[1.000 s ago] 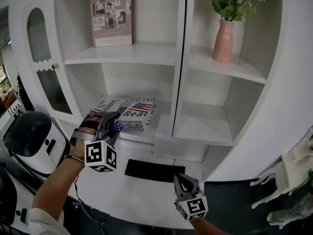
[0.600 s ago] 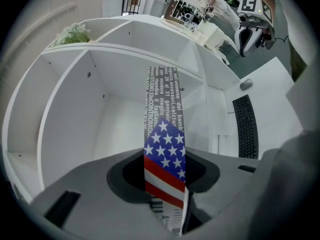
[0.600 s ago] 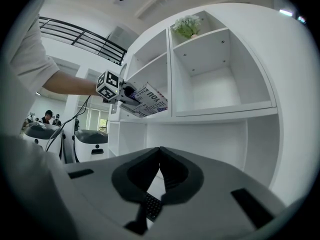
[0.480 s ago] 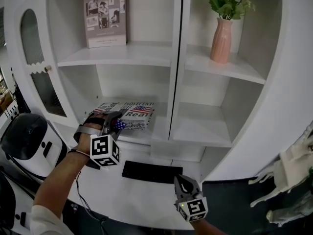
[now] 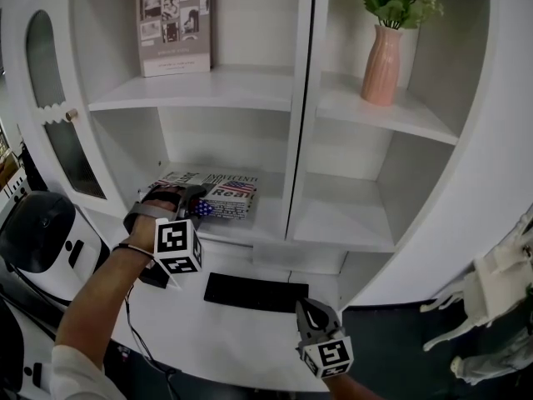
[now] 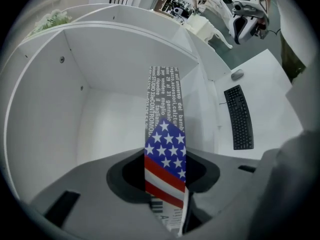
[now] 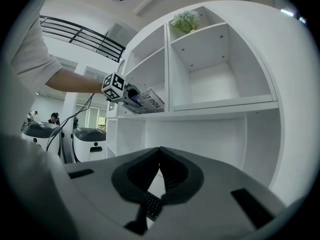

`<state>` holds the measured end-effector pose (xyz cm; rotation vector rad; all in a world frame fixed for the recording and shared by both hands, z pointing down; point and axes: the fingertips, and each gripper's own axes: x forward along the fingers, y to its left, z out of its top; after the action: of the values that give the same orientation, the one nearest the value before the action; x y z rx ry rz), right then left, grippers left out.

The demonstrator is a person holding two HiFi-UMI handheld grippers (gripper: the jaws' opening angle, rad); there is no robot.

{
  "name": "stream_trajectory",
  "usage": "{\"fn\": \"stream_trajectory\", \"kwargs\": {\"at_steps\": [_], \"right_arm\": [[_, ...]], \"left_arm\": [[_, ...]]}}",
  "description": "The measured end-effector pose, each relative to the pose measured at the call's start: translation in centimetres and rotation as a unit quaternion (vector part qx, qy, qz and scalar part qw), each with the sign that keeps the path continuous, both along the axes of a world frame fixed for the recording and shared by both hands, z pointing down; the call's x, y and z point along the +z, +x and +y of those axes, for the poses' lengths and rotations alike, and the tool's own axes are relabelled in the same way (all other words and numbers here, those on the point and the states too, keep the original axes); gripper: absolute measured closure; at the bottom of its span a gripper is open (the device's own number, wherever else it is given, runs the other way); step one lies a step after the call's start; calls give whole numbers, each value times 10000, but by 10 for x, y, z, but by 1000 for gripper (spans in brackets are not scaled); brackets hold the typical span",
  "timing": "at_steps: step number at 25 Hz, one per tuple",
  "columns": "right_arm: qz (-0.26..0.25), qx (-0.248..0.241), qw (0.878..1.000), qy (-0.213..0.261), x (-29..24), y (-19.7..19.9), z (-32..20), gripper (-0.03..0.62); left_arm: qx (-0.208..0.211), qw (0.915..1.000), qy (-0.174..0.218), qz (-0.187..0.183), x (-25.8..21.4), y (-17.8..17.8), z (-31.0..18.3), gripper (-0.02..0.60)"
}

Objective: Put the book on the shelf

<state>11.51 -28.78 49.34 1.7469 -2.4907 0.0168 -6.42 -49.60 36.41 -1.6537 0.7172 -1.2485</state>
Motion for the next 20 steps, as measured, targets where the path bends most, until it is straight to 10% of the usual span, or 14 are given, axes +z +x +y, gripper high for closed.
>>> {"fn": "stream_trajectory", "kwargs": {"at_steps": [20], "right_arm": [[-41, 103, 9999, -86, 6, 12, -10, 591]], "left_arm": [[0, 9908, -1248, -527, 15, -2, -24, 367]]}}
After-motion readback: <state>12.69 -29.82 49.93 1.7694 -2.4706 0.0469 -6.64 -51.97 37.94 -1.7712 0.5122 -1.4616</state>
